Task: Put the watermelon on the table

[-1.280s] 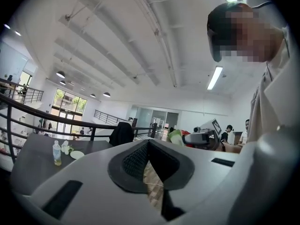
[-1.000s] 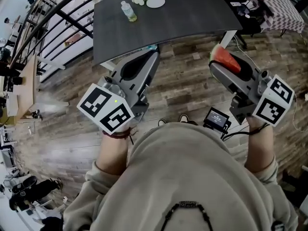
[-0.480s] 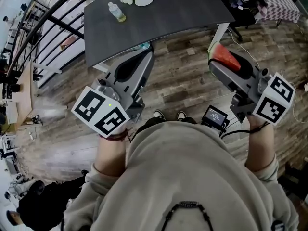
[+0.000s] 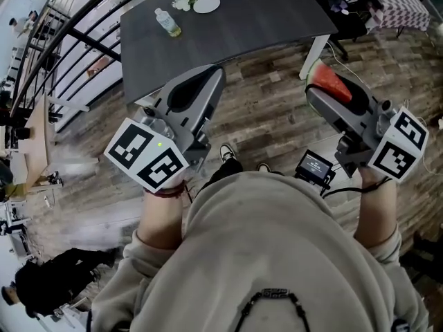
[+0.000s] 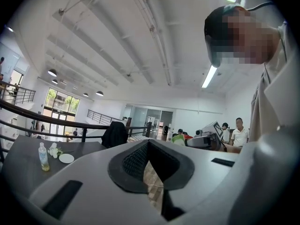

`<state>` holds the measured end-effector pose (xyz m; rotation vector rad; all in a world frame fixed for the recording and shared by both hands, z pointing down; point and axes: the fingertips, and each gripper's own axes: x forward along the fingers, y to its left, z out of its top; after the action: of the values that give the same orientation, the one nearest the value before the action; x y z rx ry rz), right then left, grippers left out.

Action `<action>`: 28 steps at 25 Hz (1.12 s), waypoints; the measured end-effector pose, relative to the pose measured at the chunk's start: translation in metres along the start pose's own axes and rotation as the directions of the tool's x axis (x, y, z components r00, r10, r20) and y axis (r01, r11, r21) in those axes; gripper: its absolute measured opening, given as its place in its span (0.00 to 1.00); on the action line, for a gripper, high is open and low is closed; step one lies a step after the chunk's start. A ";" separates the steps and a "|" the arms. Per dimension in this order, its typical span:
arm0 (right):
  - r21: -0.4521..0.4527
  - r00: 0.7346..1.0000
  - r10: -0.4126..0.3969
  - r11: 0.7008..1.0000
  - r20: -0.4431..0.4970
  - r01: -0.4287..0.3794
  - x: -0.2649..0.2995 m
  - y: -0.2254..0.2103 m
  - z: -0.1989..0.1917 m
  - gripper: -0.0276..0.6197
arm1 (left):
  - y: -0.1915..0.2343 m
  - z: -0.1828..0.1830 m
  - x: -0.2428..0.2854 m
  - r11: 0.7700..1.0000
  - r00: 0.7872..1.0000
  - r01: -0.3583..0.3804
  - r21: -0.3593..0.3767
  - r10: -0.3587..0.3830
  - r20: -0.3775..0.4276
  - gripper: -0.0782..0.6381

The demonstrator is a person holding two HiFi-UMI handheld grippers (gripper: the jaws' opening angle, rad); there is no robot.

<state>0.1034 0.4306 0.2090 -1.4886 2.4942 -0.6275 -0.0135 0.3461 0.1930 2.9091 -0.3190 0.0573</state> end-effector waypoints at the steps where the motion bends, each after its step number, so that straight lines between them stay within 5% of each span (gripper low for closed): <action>1: -0.002 1.000 -0.002 1.000 0.000 0.002 0.001 0.000 0.002 0.36 | 0.001 0.001 0.001 1.000 1.000 0.005 0.002 -0.005 0.002 0.12; 14: -0.008 0.999 -0.051 0.999 -0.009 0.051 0.034 -0.023 0.017 0.36 | 0.047 0.006 0.023 0.998 0.999 0.052 -0.027 -0.052 0.006 0.12; 28: -0.032 0.992 -0.128 0.991 -0.003 0.128 0.100 -0.048 0.040 0.36 | 0.146 0.025 0.044 0.993 0.993 0.116 -0.030 -0.116 0.007 0.12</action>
<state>0.1068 0.3128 0.2009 -1.6710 2.4384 -0.6150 -0.0018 0.1927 0.2017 2.8919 -0.1497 0.0266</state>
